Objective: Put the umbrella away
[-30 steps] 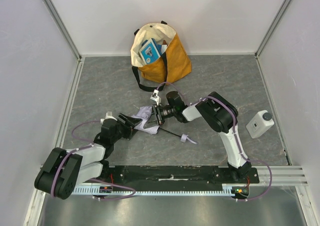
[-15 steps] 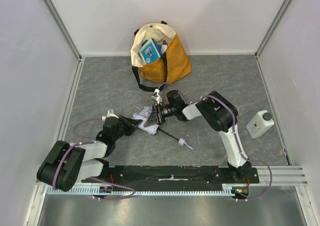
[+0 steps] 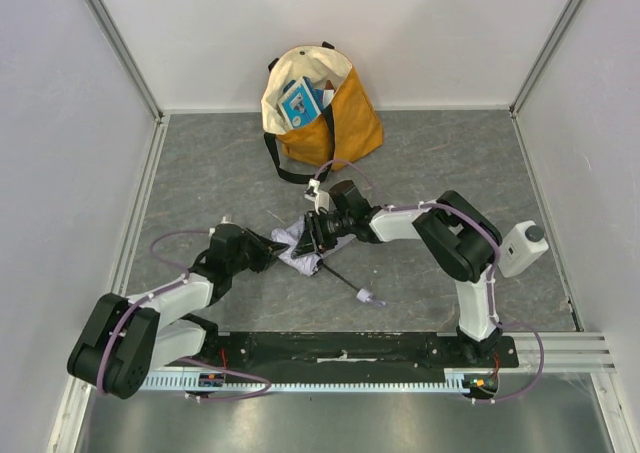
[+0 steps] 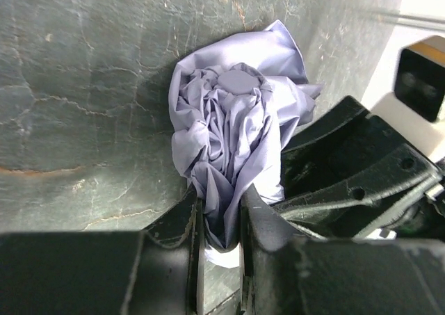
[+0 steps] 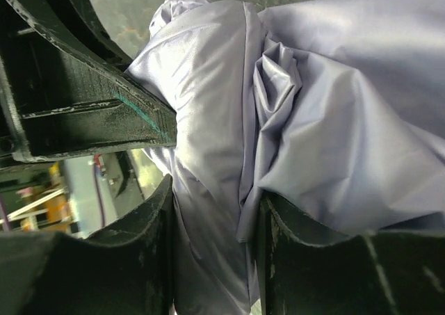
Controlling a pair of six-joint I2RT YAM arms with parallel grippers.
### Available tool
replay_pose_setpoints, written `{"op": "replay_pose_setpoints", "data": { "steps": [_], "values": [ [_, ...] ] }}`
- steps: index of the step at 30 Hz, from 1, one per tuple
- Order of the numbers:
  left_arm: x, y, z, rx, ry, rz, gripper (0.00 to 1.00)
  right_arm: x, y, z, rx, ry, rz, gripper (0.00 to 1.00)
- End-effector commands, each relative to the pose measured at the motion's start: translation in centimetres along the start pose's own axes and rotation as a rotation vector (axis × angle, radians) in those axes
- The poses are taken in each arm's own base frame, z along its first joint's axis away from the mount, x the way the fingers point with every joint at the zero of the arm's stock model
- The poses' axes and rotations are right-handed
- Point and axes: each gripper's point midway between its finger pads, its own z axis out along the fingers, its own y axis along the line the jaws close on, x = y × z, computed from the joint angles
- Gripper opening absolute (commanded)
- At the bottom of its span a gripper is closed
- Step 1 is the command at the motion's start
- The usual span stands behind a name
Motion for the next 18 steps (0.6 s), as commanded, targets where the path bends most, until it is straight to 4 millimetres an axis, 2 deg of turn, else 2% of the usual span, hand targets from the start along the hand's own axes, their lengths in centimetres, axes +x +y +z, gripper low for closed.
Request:
{"op": "replay_pose_setpoints", "data": {
  "steps": [1, 7, 11, 16, 18],
  "values": [
    [0.7, 6.1, -1.1, -0.271, 0.04, 0.118, 0.02, 3.4, -4.3, -2.5, 0.332, 0.077, -0.039, 0.48],
    [0.6, 5.7, -1.6, -0.27, 0.037, 0.167, 0.02, 0.5, -2.7, -4.0, 0.425, 0.021, -0.177, 0.68],
    [0.8, 5.8, -1.7, -0.268, 0.049, 0.183, 0.02, -1.5, -0.7, -4.7, 0.44, -0.035, -0.265, 0.84],
    [1.0, 5.9, -1.9, -0.256, 0.055, 0.187, 0.02, -3.2, 2.0, -5.0, 0.438, -0.093, -0.363, 0.91],
    [1.0, 5.8, -1.9, -0.245, 0.052, 0.186, 0.02, -3.5, 2.3, -5.1, 0.449, -0.103, -0.39, 0.92]
  ]
}}
